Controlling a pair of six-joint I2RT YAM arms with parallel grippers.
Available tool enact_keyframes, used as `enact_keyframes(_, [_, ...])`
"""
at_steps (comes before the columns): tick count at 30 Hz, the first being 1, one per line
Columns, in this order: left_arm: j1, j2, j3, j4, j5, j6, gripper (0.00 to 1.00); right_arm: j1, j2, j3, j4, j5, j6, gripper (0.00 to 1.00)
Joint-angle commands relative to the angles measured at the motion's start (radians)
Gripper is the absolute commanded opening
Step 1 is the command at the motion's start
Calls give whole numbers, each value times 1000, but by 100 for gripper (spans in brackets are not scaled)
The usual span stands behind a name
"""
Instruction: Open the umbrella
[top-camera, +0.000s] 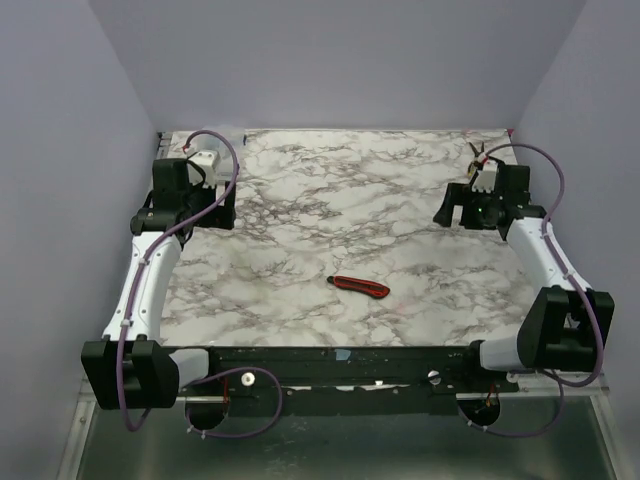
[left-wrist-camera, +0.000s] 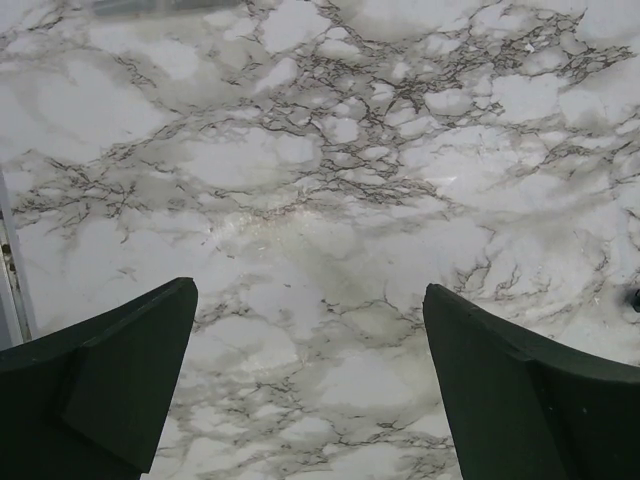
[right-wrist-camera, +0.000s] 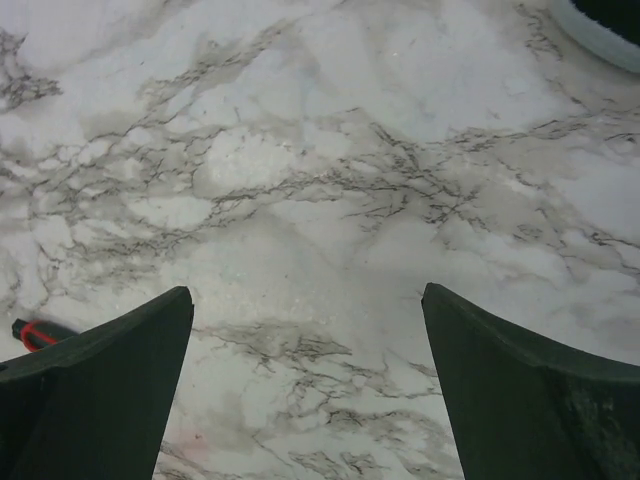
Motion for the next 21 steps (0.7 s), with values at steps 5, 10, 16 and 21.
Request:
enact_keyframes(5, [2, -9, 66, 4, -48, 20, 98, -40, 166, 262, 15, 171, 96, 100])
enact_keyframes(10, [3, 1, 92, 17, -108, 45, 99, -61, 293, 396, 31, 336, 133, 100])
enact_keyframes(16, [3, 28, 130, 22, -187, 98, 99, -83, 449, 507, 61, 436, 147, 100])
enact_keyframes(21, [3, 46, 153, 9, -187, 115, 99, -95, 583, 609, 72, 496, 147, 100])
